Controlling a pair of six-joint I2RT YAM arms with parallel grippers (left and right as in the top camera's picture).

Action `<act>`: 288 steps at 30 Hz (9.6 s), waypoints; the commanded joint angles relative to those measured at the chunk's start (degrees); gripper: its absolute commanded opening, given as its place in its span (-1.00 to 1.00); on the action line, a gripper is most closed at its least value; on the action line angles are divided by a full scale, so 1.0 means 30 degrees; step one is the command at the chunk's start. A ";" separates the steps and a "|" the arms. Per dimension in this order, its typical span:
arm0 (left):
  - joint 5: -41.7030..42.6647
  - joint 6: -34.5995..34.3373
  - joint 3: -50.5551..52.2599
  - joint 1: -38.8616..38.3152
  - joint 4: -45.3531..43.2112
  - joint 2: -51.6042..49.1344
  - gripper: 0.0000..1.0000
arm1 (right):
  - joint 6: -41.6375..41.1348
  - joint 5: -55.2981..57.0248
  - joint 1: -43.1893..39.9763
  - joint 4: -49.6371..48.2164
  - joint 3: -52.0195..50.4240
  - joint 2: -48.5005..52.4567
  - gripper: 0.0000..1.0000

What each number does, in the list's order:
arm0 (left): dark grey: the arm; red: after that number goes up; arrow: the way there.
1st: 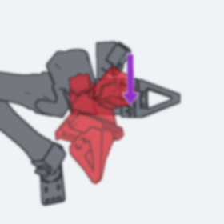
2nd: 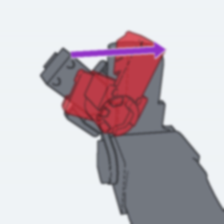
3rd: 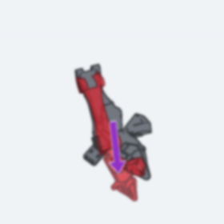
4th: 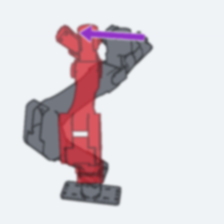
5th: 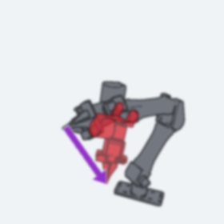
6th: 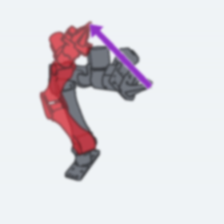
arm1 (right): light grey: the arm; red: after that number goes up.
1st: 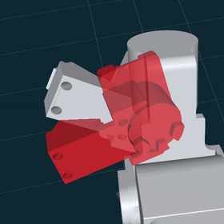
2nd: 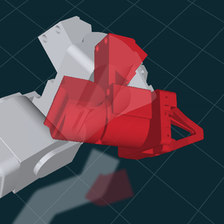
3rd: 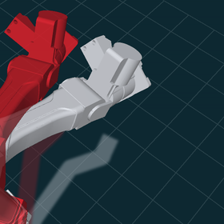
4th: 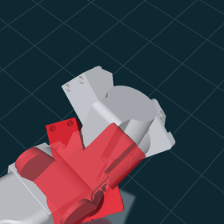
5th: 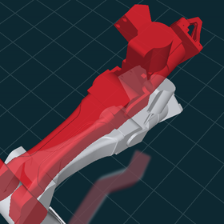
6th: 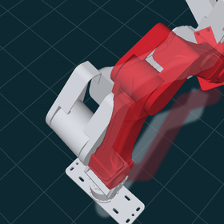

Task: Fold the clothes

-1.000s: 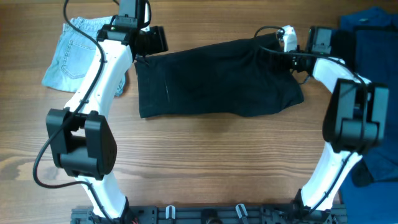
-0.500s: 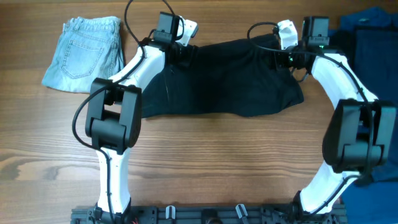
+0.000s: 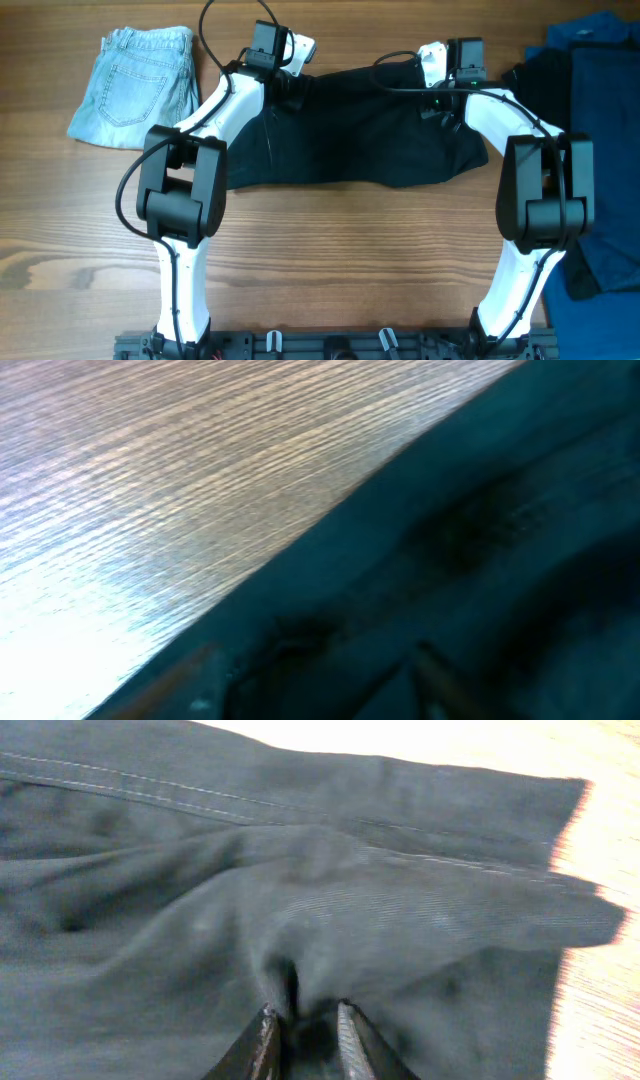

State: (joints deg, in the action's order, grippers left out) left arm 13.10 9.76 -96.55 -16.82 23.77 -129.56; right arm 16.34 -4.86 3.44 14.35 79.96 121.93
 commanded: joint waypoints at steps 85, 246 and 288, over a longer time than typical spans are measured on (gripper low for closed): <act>0.4320 -0.5989 -0.1319 0.3803 0.1974 0.3956 -0.88 | -0.4131 -0.3701 -0.3344 0.2907 0.0131 -0.6659 -0.91; -0.0051 -0.5829 0.4284 0.3942 0.6047 0.1967 -0.92 | -1.2786 -0.9085 0.4517 -0.0073 -0.4014 -0.3708 -0.92; -0.0044 -0.6477 -0.1698 0.2390 0.9267 0.7337 -0.83 | -1.8513 -0.5217 0.5770 -0.1756 -0.2871 -0.3555 -0.91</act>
State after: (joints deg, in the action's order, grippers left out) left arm 13.13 -8.88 -99.46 -9.50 51.53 -109.78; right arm -39.62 -26.55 19.44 10.50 70.63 112.25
